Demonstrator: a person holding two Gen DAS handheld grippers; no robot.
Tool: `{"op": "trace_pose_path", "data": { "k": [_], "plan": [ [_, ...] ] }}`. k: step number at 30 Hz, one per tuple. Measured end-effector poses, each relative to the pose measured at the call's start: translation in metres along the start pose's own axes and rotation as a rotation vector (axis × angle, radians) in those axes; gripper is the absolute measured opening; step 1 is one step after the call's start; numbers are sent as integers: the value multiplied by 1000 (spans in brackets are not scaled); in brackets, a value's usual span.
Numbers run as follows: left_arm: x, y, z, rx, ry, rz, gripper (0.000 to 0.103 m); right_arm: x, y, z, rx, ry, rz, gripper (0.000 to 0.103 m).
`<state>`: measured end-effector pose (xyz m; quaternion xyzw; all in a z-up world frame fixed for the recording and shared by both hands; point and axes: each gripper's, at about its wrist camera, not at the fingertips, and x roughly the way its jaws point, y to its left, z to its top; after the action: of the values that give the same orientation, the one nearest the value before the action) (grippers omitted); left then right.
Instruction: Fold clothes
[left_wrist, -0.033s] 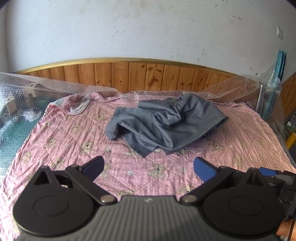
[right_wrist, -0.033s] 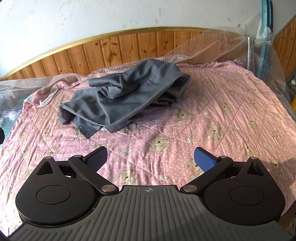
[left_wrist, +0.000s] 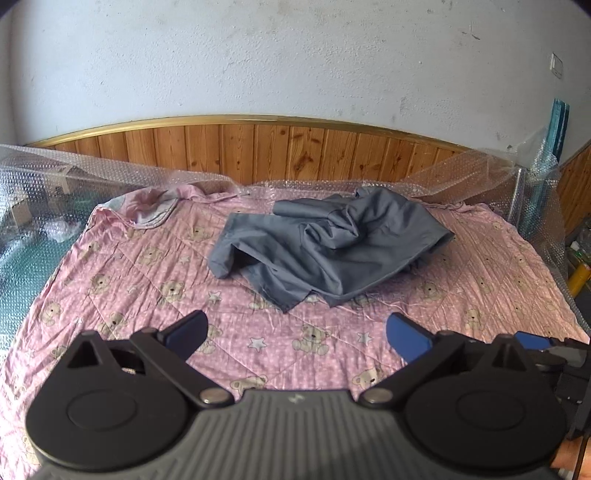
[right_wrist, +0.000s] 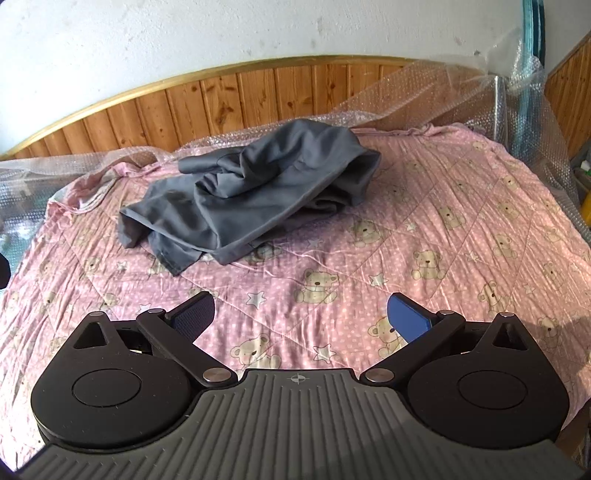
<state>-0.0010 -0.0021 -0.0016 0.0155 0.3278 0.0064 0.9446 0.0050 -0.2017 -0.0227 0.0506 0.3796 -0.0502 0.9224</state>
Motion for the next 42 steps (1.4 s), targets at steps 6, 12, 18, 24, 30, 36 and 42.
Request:
{"op": "trace_pose_path", "data": {
  "k": [6,12,18,24,30,36,42],
  "plan": [
    [-3,-9,-6,36,64,3,103,-7,10,0,-19,-8,5,101],
    [4,8,-7,61,130,8,103,-15,19,0,-38,-16,10,101],
    [5,18,-4,50,147,4,103,-21,28,1,-57,-22,16,101],
    [4,20,-7,42,131,-41,87,-20,33,-2,-77,-9,32,93],
    [2,12,-10,54,136,-95,22,-19,31,-5,-75,17,87,23],
    [2,8,-14,68,132,-85,0,-26,34,-8,-114,-7,117,0],
    [6,8,-14,56,137,-82,0,-31,33,-10,-113,-24,129,0]
  ]
}}
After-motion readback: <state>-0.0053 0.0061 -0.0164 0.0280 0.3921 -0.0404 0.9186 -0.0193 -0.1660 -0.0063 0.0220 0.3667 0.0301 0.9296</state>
